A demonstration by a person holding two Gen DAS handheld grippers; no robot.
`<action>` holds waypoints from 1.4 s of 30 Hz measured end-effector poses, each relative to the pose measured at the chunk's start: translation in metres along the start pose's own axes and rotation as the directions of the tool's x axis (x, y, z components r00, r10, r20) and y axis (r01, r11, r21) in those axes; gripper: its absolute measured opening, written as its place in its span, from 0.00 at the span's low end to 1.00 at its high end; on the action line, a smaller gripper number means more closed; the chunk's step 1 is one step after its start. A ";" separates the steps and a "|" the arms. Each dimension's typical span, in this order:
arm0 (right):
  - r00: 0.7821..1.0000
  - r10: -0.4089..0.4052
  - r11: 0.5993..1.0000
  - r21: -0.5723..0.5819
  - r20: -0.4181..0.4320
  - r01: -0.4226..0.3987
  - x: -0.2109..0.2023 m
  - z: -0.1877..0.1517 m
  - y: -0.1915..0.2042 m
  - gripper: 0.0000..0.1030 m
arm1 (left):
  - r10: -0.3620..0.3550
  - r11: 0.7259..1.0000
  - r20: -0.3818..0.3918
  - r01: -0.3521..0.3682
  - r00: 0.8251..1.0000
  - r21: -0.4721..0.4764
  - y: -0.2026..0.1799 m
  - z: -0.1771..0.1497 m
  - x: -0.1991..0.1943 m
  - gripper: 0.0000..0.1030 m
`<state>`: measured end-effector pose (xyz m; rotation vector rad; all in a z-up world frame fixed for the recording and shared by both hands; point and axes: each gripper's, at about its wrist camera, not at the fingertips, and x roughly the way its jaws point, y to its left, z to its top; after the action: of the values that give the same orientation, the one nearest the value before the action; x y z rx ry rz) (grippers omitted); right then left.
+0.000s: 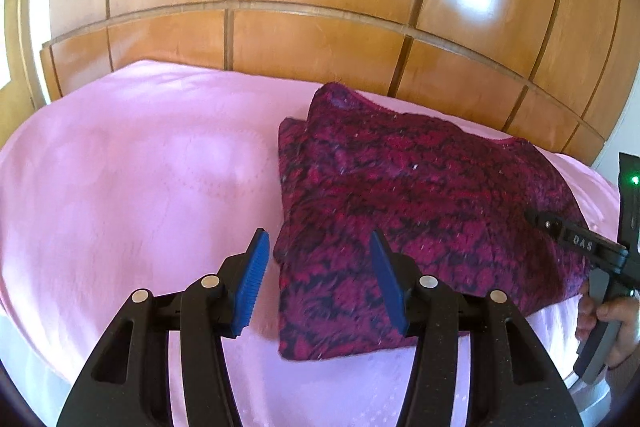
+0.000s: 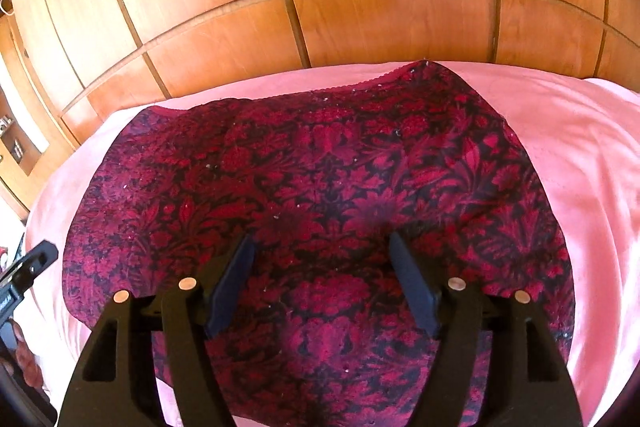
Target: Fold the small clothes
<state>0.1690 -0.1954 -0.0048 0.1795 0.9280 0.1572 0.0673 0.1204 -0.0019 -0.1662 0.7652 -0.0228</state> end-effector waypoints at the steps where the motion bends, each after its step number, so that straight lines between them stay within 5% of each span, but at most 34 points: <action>1: 1.000 -0.002 1.000 0.001 -0.002 0.002 0.002 0.002 0.001 0.70 | -0.003 1.000 -0.002 0.003 1.000 -0.007 0.003 -0.002 -0.001 0.50; 13: 0.999 -0.034 0.999 -0.009 0.001 0.034 0.010 0.003 0.007 0.74 | -0.051 0.998 -0.044 0.050 0.998 -0.025 0.016 -0.017 0.007 0.49; 16: 0.999 -0.041 0.999 -0.008 0.003 0.041 0.011 0.003 0.008 0.75 | -0.065 0.998 -0.056 0.063 0.996 -0.024 0.015 -0.018 0.010 0.40; 20: 0.999 -0.047 0.999 -0.006 0.005 0.047 0.011 0.003 0.009 0.76 | -0.065 0.998 -0.057 0.065 0.996 0.002 0.011 -0.019 0.011 0.14; 25: 0.999 -0.039 0.999 -0.004 0.009 0.039 0.012 0.003 0.008 0.76 | -0.062 0.998 -0.083 0.060 0.995 -0.021 0.020 -0.023 0.018 0.10; 28: 0.999 -0.039 0.999 -0.006 0.015 0.039 0.013 0.001 0.009 0.76 | -0.062 0.997 -0.133 0.057 0.989 -0.045 0.026 -0.033 0.038 0.10; 33: 0.999 -0.033 0.999 -0.005 0.014 0.034 0.010 0.000 0.008 0.76 | -0.041 0.997 -0.113 0.033 0.993 -0.065 0.026 -0.025 0.030 0.16; 36: 1.000 -0.020 1.000 0.004 0.003 0.020 0.003 0.005 0.006 0.76 | 0.038 0.999 -0.039 -0.037 0.999 0.013 0.013 -0.015 0.010 0.26; 38: 1.000 0.009 1.000 0.024 0.009 -0.009 -0.008 0.007 0.002 0.77 | 0.058 0.997 0.020 -0.058 0.998 0.046 0.005 -0.008 -0.004 0.42; 42: 0.999 0.006 0.999 0.053 0.040 -0.008 -0.029 0.008 -0.015 0.78 | 0.066 0.992 0.092 -0.076 0.994 0.103 -0.015 0.004 -0.016 0.44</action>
<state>0.1593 -0.2166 0.0198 0.2345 0.8920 0.1349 0.0590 0.1074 0.0149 -0.0387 0.6791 0.0114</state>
